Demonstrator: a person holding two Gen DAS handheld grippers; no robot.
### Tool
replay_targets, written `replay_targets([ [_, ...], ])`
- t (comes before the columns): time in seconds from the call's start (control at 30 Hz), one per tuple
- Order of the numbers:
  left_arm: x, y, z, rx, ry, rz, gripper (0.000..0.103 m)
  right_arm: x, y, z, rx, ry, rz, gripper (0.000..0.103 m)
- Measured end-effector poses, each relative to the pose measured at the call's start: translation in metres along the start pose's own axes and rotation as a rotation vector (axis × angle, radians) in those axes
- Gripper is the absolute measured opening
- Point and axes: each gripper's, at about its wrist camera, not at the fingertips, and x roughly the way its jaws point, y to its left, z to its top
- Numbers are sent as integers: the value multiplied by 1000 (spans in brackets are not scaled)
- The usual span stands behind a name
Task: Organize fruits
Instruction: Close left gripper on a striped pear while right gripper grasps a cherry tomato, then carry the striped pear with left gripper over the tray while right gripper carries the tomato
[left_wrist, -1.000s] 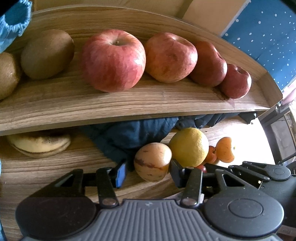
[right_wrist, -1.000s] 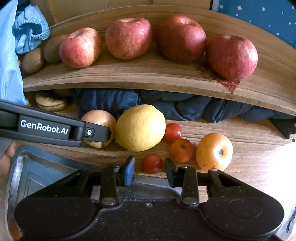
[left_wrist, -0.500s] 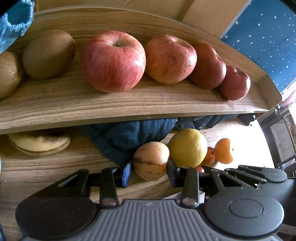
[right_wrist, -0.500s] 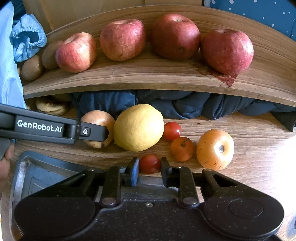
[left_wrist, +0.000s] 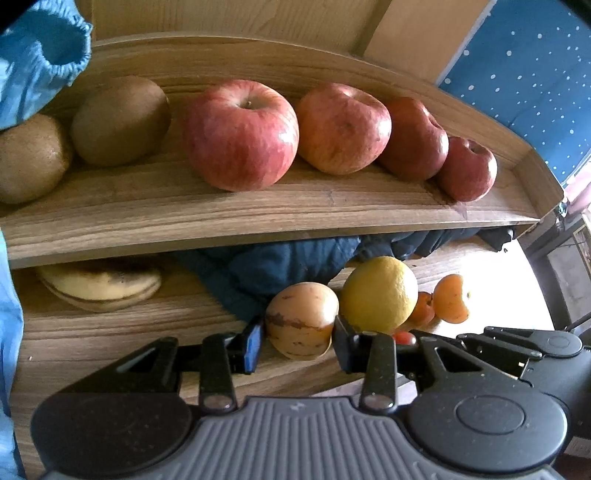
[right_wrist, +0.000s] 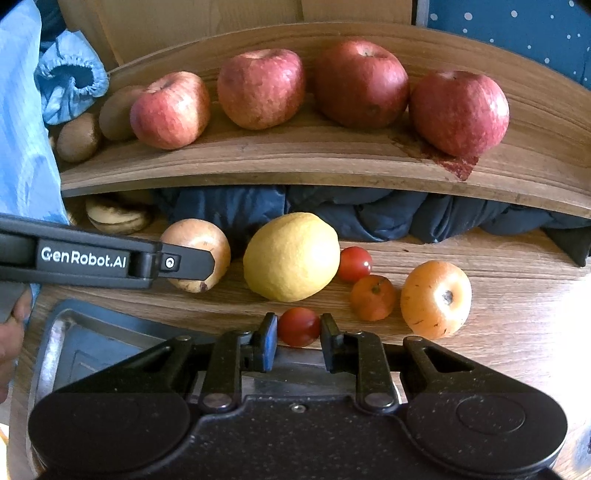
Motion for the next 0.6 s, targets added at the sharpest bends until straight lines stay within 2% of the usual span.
replay_targets([
  [0.6, -28, -2, -22, -39, -31, 19, 42, -28, 16, -12, -32, -39, 30, 26],
])
